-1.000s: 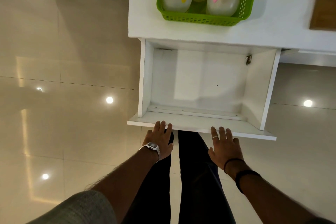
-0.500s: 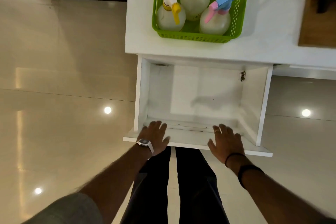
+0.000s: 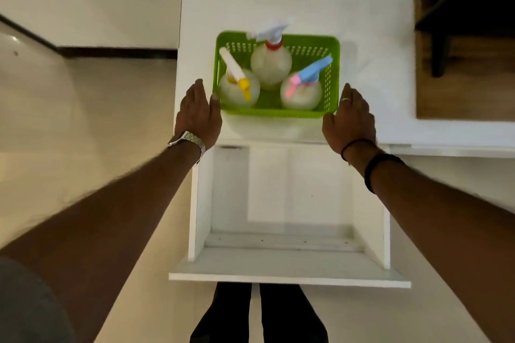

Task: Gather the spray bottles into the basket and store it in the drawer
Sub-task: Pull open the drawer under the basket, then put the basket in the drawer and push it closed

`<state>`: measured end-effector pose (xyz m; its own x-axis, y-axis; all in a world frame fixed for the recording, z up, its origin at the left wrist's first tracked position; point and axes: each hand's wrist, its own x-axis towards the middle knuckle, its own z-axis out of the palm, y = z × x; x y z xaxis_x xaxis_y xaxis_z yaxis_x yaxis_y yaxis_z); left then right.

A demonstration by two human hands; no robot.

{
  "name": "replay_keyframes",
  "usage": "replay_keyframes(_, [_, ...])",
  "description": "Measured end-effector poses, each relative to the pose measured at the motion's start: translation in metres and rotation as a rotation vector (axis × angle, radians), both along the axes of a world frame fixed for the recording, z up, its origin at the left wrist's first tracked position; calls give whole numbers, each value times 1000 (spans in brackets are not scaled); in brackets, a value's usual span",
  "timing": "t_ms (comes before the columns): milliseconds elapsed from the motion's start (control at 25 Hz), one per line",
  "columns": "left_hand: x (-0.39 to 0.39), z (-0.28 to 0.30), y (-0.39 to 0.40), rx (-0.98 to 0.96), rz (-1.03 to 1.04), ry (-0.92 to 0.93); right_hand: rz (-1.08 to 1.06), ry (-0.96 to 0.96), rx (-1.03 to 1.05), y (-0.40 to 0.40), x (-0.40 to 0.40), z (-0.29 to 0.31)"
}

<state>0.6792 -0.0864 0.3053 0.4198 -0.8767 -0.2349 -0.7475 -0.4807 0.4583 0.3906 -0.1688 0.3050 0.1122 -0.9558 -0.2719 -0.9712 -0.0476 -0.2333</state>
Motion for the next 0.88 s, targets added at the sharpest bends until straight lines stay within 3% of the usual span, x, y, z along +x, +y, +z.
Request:
replay_keyframes(200, [1,-3,-31,77,8,129,-45,-139,17,-22,18,5])
replay_keyframes(600, [-7,-3,-19,83,123,218,-363,-345,105,-28,22,-6])
replay_keyframes(880, [-19,1,39,57,156,275,-288,-391,50,37,7,-13])
